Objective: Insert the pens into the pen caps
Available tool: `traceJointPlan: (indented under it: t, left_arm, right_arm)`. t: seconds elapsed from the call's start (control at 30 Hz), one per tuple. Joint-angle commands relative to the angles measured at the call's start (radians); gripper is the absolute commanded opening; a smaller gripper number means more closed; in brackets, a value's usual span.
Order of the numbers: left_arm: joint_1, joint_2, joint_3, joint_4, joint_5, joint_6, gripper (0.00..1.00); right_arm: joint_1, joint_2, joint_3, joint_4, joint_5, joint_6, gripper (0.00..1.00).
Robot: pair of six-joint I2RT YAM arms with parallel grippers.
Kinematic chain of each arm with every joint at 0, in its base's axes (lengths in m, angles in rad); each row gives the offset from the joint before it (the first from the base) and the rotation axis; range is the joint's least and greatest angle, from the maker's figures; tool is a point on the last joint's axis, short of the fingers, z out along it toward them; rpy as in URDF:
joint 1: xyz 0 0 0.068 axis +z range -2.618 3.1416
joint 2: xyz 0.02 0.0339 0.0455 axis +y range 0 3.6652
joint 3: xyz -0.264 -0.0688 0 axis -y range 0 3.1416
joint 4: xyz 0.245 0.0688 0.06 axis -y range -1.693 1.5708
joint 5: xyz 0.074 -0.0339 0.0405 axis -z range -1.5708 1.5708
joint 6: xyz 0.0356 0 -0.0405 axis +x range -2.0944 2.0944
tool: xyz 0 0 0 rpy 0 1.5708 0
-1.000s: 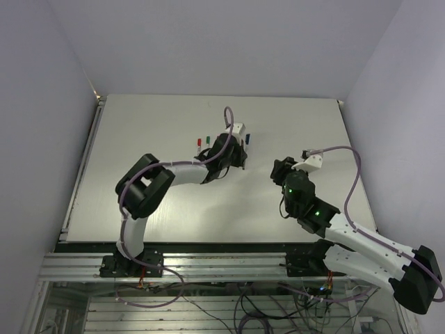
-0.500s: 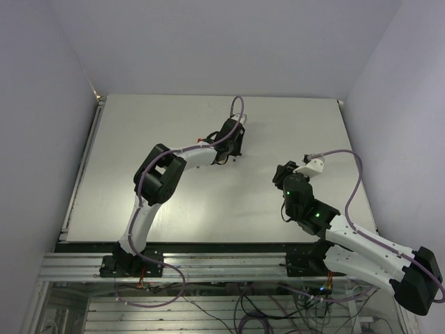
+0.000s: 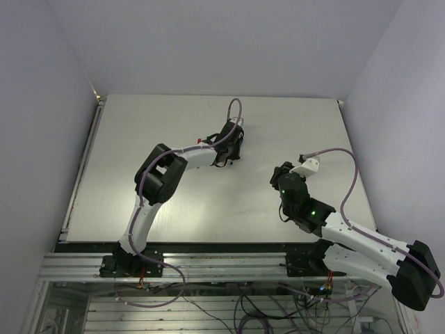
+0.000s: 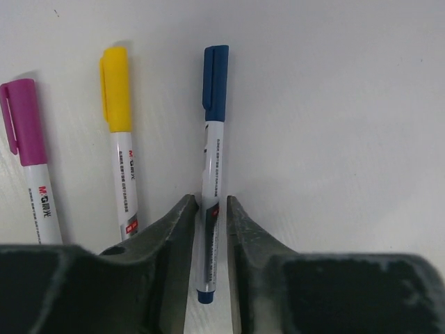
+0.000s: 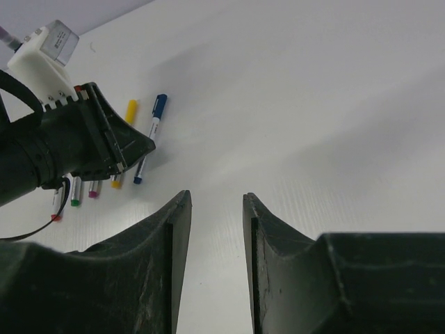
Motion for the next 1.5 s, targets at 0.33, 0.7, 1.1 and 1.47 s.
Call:
traceJointPlan:
  t: [0.33,0.7,1.1,1.47]
  left_arm:
    - [0.007,-0.154,-0.041,0.006,-0.005,-0.019,0.59]
    - [0.006,-0.434,-0.276,0.071,-0.067,-0.017,0.58]
    - [0.006,-0.850,-0.624,0.060,-0.269,-0.063,0.59]
    - [0.006,-1.126,-0.830,-0.001,-0.357,-0.150,0.58]
  right_arm:
    - [0.000,-0.017,-0.005,0.027,0.018,0.000,0.35]
    - [-0.149,-0.062,-0.005,-0.025,-0.052,-0.006,0.36]
    - [-0.676,0.032,0.006,-0.106,-0.423,0.011,0.36]
    - [-0.850,-0.067,-0.064,-0.190,-0.513,0.039,0.36]
